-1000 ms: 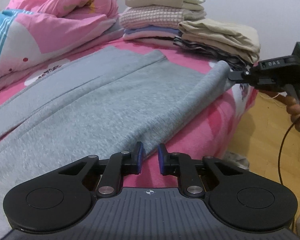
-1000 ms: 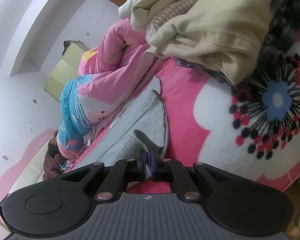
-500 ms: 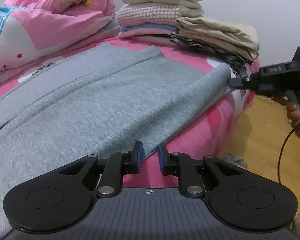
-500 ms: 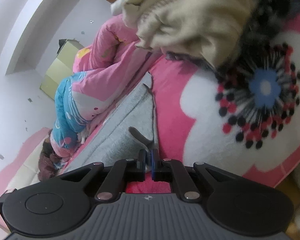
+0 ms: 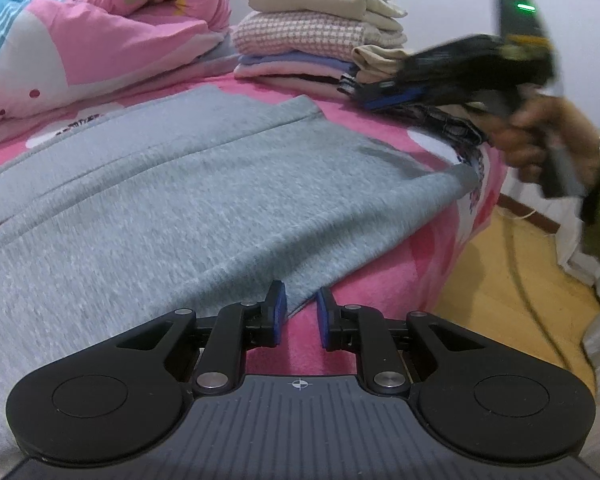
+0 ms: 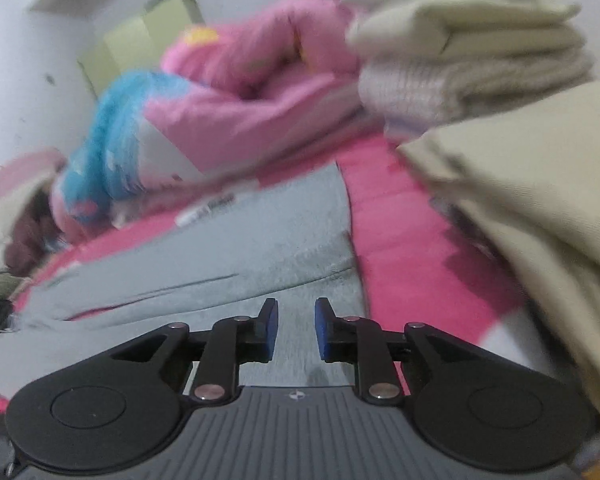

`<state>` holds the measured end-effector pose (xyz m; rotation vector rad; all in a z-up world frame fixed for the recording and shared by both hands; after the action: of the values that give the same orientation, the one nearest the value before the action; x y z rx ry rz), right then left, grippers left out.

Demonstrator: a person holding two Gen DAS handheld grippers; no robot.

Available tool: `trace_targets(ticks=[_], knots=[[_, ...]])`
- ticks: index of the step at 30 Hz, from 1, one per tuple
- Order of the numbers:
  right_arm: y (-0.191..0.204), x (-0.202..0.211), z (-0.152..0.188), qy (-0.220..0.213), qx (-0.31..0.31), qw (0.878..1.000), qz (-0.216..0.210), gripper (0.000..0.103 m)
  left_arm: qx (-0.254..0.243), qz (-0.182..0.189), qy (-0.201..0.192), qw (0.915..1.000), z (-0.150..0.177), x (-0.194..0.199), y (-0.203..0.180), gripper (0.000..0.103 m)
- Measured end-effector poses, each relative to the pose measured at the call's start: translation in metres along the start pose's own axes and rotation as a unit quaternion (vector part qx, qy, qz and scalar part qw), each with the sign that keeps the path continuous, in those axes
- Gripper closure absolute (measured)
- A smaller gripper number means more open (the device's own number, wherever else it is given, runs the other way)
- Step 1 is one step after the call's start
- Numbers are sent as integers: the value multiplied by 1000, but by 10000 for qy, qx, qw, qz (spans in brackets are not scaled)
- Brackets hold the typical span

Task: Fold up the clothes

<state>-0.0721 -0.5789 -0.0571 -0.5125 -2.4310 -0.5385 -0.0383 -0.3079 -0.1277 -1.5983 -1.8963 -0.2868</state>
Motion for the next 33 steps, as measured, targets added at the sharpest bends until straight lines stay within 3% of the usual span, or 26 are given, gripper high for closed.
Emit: trace_targets(ticks=[3,7,11,15,16,20,25,33], knots=[[4,-28,-14,397,-198,9986,276,81,79,51,-19,10000,0,0,2,87],[2,-52,-30,437,-299,9965,647,61,104,80,-33,9999,1,0,2,87],[0,-65,-32,549,-202,9957,712,61,94,92,-34,9999,1,0,3,87],[4,-67,-35,562,-50,9964,625,69,62,72,-33,9999,2,0,2,87],[6,-65,-36,499,7,9970,598,79,53,67,-34,10000,2,0,2,87],[16,-55,-40,202,241,9983,496,90,24,51,-42,10000,1,-1,2,87],[21,-49,-54,-110,229,9987,433,92,4,41,-49,10000,2,-2,1,87],[20,-83,-64,-71,118,9982,588,92,0,50,-57,10000,5,0,0,87]])
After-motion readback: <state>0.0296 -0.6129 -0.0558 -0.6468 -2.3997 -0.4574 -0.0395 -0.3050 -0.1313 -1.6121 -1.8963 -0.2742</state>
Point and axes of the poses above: each gripper's, at about its wrist camera, not at the fingertips, and x roughly against the way its jaws point, y to its left, z to its underside, the point moved 3 cm from there along -x, roughly the way its jaws point, and after that the axes turned 14 degrees about z, right-handed, at the moved point
